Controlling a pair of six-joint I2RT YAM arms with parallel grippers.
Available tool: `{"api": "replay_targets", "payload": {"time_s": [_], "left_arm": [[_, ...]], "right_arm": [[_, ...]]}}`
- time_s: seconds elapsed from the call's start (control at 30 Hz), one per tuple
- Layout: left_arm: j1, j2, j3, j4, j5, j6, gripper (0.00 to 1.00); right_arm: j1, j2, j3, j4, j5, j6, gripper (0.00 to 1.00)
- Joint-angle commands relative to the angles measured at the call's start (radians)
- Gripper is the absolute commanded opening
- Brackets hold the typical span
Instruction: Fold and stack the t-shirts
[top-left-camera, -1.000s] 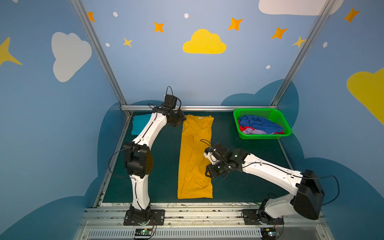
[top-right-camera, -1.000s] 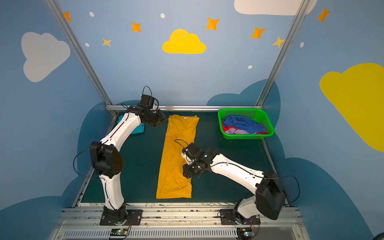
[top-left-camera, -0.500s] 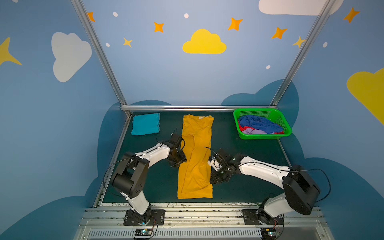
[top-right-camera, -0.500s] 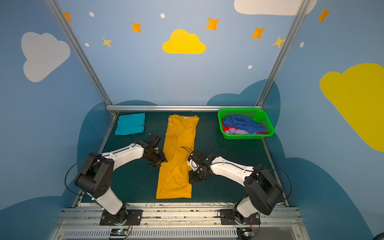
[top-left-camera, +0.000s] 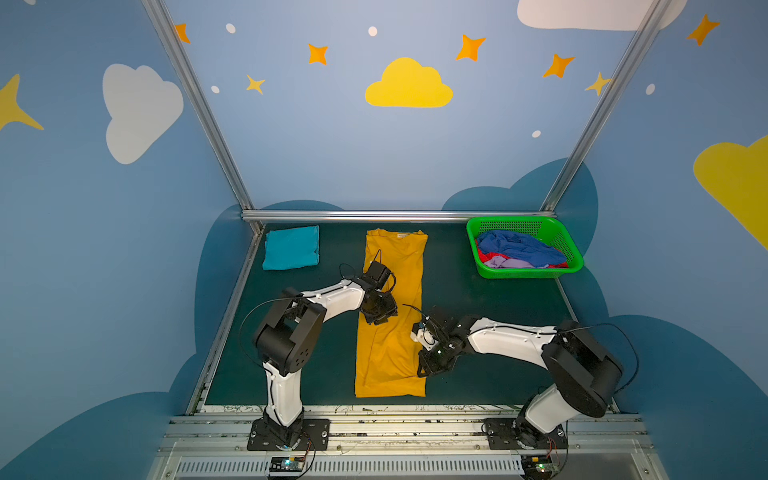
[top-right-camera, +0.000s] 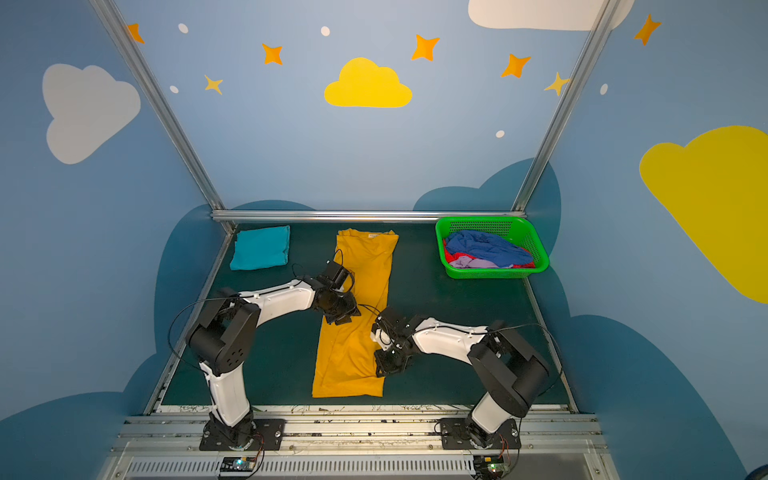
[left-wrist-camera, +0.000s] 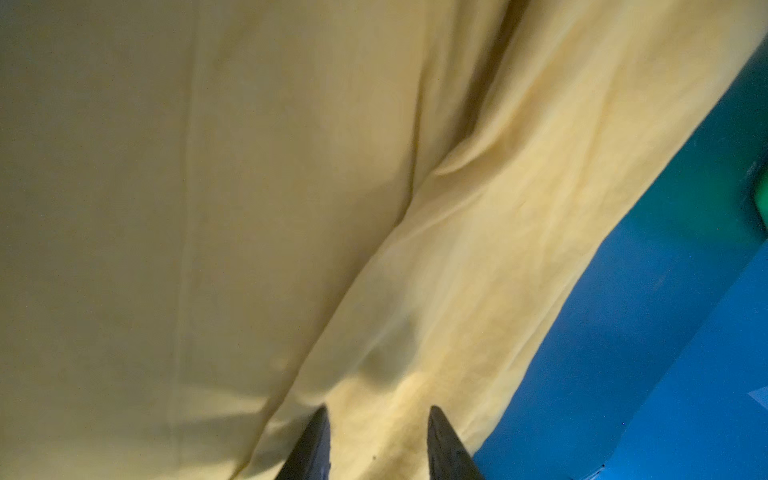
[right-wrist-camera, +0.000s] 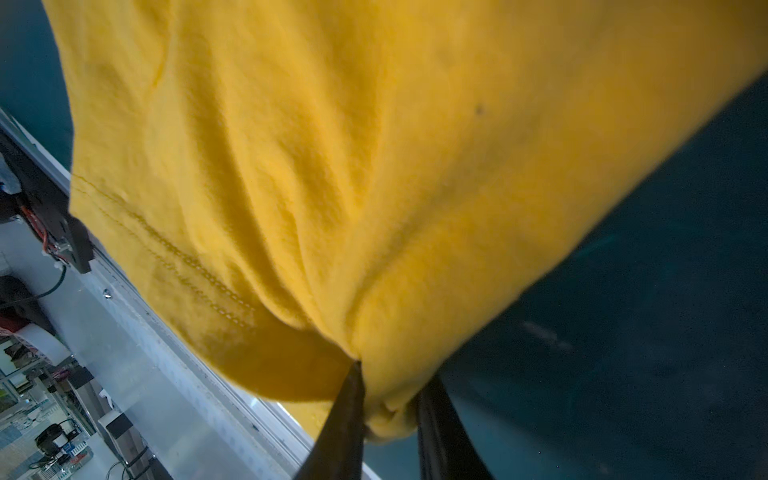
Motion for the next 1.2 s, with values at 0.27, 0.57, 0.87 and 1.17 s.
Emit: {"api": "replay_targets", "payload": {"time_s": [0.27, 0.57, 0.87, 1.17], "left_arm": [[-0.069, -0.026, 0.100, 0.093, 0.028, -0.090, 0.34], [-0.083, 0.123, 0.169, 0.150, 0.054, -0.141, 0.25], [-0.074, 0.263, 0.199, 0.188, -0.005, -0.152, 0.17], [-0.015, 0.325, 0.197, 0.185, -0.027, -0.141, 0.15]], "right_arm": [[0.010, -0.093, -0.048, -0.010, 0.030, 0.097, 0.20], [0.019, -0.115, -0.061, -0.012, 0.033, 0.126, 0.18], [0.032, -0.198, -0.122, -0.027, 0.041, 0.183, 0.10], [0.061, -0.294, -0.107, -0.205, 0.009, 0.328, 0.01]]}}
